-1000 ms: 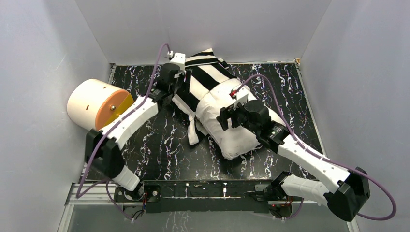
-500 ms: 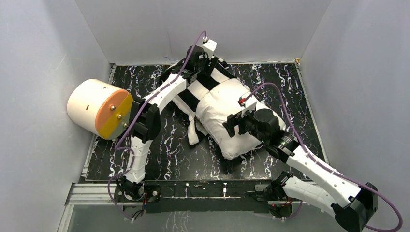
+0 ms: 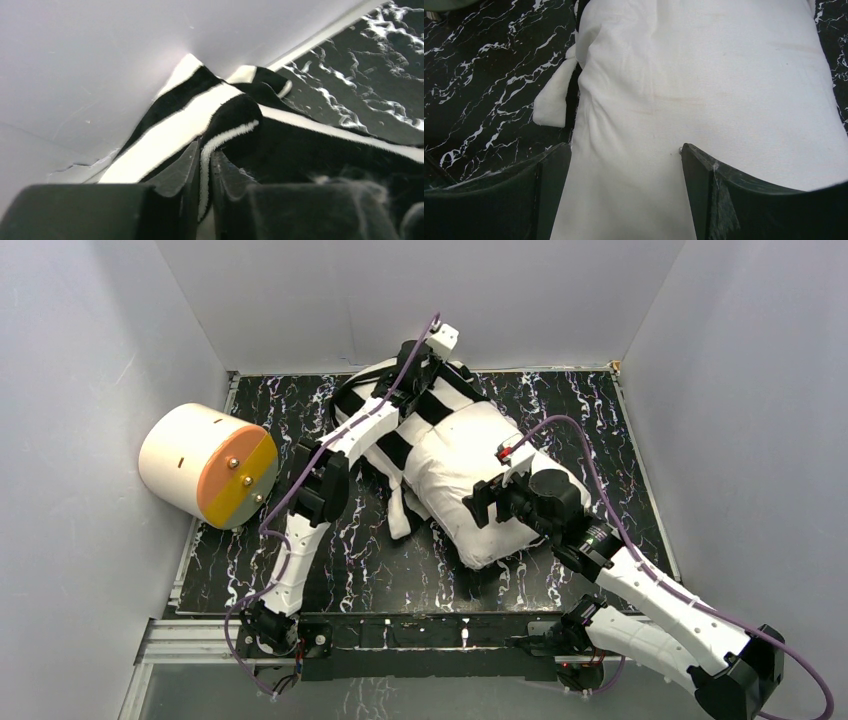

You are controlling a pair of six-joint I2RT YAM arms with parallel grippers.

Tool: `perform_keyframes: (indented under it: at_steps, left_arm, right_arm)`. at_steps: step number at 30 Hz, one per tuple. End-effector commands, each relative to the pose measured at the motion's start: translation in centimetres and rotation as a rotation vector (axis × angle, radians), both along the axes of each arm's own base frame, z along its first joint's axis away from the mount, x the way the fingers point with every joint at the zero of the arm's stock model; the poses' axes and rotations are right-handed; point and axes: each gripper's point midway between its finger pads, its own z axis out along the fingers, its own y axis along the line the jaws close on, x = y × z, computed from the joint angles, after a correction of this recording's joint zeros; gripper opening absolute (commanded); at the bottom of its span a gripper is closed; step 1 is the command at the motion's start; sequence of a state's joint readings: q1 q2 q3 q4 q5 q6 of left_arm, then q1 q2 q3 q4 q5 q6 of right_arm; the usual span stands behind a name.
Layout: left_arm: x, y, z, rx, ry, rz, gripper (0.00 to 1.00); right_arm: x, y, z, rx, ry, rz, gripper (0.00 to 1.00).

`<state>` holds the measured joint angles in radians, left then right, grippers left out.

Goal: Put the pillow into the pillowcase
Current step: Stuff the pillow into the pillowcase.

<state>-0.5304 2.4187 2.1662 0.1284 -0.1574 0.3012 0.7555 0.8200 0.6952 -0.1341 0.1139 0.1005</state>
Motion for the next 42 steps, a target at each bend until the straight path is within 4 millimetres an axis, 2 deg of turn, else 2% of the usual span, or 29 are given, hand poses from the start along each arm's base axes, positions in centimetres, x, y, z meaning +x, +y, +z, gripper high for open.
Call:
perform_keyframes:
  at_steps: [1,2,4,8,11,14,18,20,21,25,26,28,29,31,32,34,37,38,41,42]
  left_arm:
    - [1.7,3.6,4.8,-0.017,-0.136,0.143,0.02]
    - [1.9,4.7,5.4,-0.028,-0.135,0.185,0.00]
    - [2.5,8.2,6.1,-0.059,-0.118,0.288,0.00]
    - [2.8,17.0,6.0,-0.168,-0.040,0.470,0.00]
    - [1.9,23.6,5.4,-0.229,0.012,0.586,0.00]
    - [0.7,29.0,5.1,-0.298,0.039,0.693,0.00]
    - [-0.4,35.0,2.9,-0.347,0.114,0.805,0.00]
    - [-0.8,36.8,2.1,-0.365,0.138,0.844,0.00]
    - [-1.1,38.5,1.8,-0.371,0.139,0.873,0.00]
    - [-2.0,41.5,0.2,-0.396,0.158,0.942,0.00]
    - [-2.2,42.0,0.1,-0.407,0.162,0.961,0.06]
    - [-2.5,42.4,0.5,-0.428,0.166,0.974,0.22]
    - [-2.7,42.1,1.1,-0.433,0.167,0.957,0.34]
    - [-3.1,41.0,2.8,-0.451,0.172,0.894,0.53]
    - [-3.5,40.4,3.9,-0.471,0.171,0.860,0.58]
    - [-4.5,38.8,6.1,-0.520,0.163,0.784,0.61]
    - [-6.5,35.3,9.5,-0.584,0.157,0.625,0.62]
    - [-7.5,33.8,11.2,-0.595,0.136,0.549,0.62]
    - [-10.2,28.9,14.0,-0.585,0.094,0.339,0.62]
    - [-11.4,26.0,13.8,-0.569,0.106,0.265,0.63]
  right_arm:
    - [0.2,0.7,0.6,0.040,-0.010,0.014,0.88]
    - [0.2,0.9,0.5,0.044,-0.005,0.020,0.88]
    - [0.1,1.2,0.6,0.057,0.002,0.031,0.88]
    - [0.1,1.5,0.4,0.069,0.021,0.031,0.88]
    - [0.1,1.6,0.0,0.073,0.034,0.032,0.88]
    - [0.1,1.8,0.0,0.083,0.036,0.035,0.88]
    - [0.1,1.8,0.0,0.084,0.038,0.034,0.88]
    - [0.1,1.7,0.1,0.081,0.035,0.030,0.88]
    - [0.2,1.6,-0.1,0.077,0.038,0.024,0.88]
    - [0.2,1.4,-0.1,0.070,0.044,0.011,0.88]
    - [0.2,1.3,0.0,0.067,0.046,0.009,0.88]
    - [0.2,1.2,-0.1,0.056,0.053,0.007,0.89]
    - [0.2,1.2,0.0,0.045,0.051,0.007,0.90]
    - [0.5,0.9,-0.2,0.010,0.067,-0.009,0.93]
    - [0.7,0.8,-0.1,-0.007,0.071,-0.017,0.94]
    - [1.3,0.7,0.3,-0.036,0.076,-0.041,0.95]
    - [2.5,0.6,1.2,-0.052,0.068,-0.066,0.97]
    - [2.9,0.6,1.6,-0.048,0.064,-0.072,0.97]
    - [4.6,0.3,3.5,-0.015,0.052,-0.086,0.98]
    - [5.3,-0.1,4.1,-0.004,0.050,-0.097,0.98]
